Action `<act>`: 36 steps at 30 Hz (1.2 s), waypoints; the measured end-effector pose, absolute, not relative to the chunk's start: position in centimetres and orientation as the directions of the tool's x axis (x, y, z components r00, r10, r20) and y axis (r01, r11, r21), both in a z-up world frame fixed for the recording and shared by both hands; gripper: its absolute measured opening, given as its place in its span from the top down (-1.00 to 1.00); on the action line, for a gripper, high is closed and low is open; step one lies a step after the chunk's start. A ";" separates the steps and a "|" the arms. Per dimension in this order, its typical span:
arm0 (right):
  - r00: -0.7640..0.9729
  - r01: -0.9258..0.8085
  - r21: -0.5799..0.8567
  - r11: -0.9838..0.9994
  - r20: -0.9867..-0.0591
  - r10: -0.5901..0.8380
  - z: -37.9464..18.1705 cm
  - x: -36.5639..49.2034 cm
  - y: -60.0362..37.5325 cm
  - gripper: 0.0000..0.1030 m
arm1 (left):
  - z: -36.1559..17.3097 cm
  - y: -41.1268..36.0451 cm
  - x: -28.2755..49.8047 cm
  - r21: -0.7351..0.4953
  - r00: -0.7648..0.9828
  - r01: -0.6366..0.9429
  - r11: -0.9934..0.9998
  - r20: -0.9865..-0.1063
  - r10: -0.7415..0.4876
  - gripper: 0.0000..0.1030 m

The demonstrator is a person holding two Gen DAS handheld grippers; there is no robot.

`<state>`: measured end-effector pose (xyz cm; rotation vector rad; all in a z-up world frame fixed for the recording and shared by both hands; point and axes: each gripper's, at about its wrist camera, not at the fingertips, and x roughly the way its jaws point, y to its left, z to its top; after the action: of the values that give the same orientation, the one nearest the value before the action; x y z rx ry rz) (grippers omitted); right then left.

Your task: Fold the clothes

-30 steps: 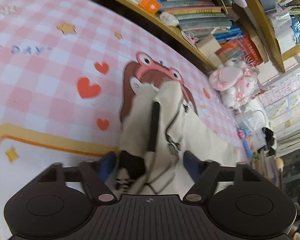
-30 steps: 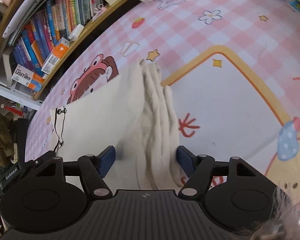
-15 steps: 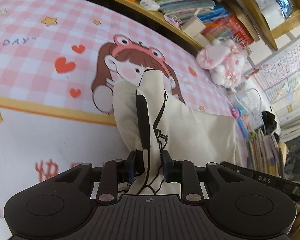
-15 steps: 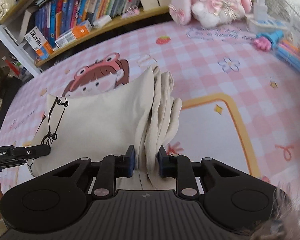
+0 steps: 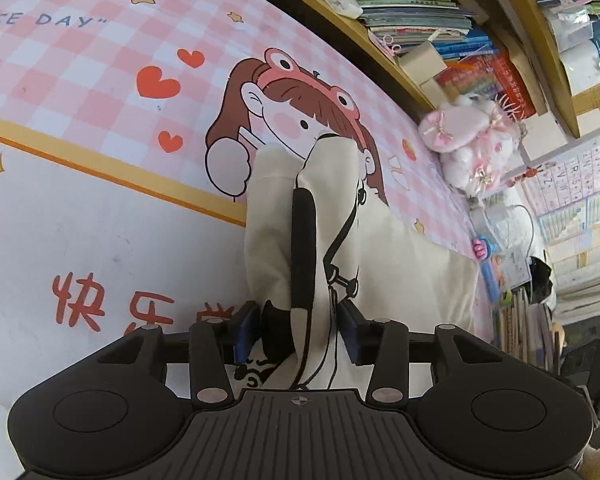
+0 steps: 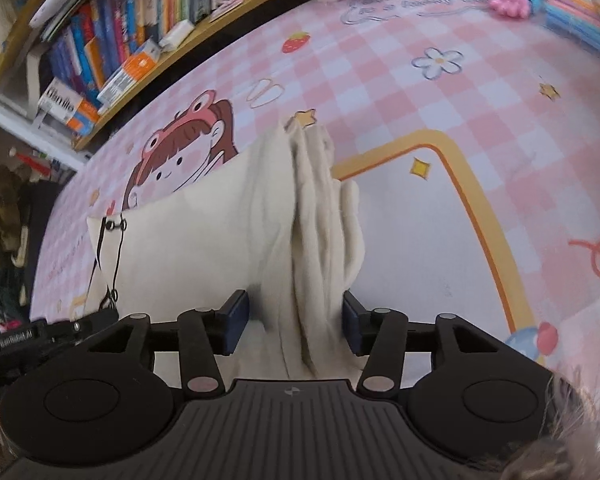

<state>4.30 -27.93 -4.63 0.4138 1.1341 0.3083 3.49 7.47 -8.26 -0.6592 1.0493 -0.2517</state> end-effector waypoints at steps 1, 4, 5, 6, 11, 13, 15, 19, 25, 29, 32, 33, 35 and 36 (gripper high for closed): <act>0.396 -0.053 0.450 0.892 -0.810 0.432 -4.5 4.3 -27.6 0.37 | -8.1 7.3 3.4 -0.607 0.495 -0.112 0.787 -0.721 -0.485 0.43; 0.458 -0.177 0.345 0.922 -0.800 0.387 -3.2 3.6 -26.4 0.57 | -6.6 5.7 2.7 -0.541 0.529 -0.043 0.840 -0.726 -0.440 0.53; 0.487 -0.228 0.297 0.927 -0.790 0.373 -2.6 3.2 -25.9 0.57 | -6.2 5.1 2.6 -0.516 0.533 -0.017 0.856 -0.729 -0.429 0.53; 0.509 -0.266 0.256 0.929 -0.781 0.361 -2.2 2.9 -25.6 0.58 | -6.1 4.8 2.5 -0.503 0.531 -0.006 0.864 -0.734 -0.424 0.53; 0.478 -0.243 0.286 0.927 -0.796 0.372 -3.0 3.6 -26.6 0.58 | -6.9 5.6 2.5 -0.553 0.518 -0.077 0.830 -0.733 -0.441 0.42; 0.458 -0.218 0.326 0.920 -0.798 0.391 -3.3 3.9 -27.3 0.55 | -7.3 5.8 2.4 -0.568 0.513 -0.103 0.817 -0.734 -0.445 0.36; 0.439 -0.196 0.352 0.915 -0.803 0.403 -3.6 4.2 -27.7 0.48 | -7.6 5.9 2.4 -0.573 0.511 -0.121 0.811 -0.736 -0.444 0.29; 0.402 -0.128 0.413 0.902 -0.809 0.428 -4.4 4.7 -28.7 0.23 | -8.4 6.2 2.5 -0.604 0.509 -0.155 0.782 -0.727 -0.461 0.14; 0.381 -0.096 0.483 0.871 -0.790 0.480 -4.9 5.2 -29.6 0.27 | -8.3 5.7 2.6 -0.599 0.520 -0.151 0.786 -0.725 -0.452 0.32; 0.421 -0.222 0.390 0.894 -0.788 0.449 -3.6 4.6 -28.2 0.56 | -6.3 3.6 2.0 -0.485 0.546 -0.057 0.873 -0.747 -0.379 0.49; 0.462 -0.307 0.302 0.902 -0.782 0.419 -2.7 4.0 -27.4 0.57 | -6.4 3.3 2.0 -0.477 0.533 -0.049 0.877 -0.755 -0.381 0.48; 0.456 -0.303 0.307 0.902 -0.785 0.420 -2.9 4.1 -27.6 0.57 | -6.7 3.7 2.0 -0.502 0.529 -0.071 0.862 -0.752 -0.394 0.45; 0.434 -0.271 0.344 0.899 -0.790 0.433 -3.4 4.5 -28.2 0.55 | -7.3 4.5 2.0 -0.543 0.521 -0.112 0.832 -0.745 -0.416 0.37; 0.423 -0.251 0.365 0.896 -0.792 0.441 -3.7 4.8 -28.5 0.50 | -7.5 4.8 2.0 -0.560 0.519 -0.127 0.819 -0.741 -0.426 0.35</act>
<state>4.76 -28.51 -3.71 0.2028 1.0495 0.4367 2.01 4.79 -7.52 -0.6108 1.0255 -0.1933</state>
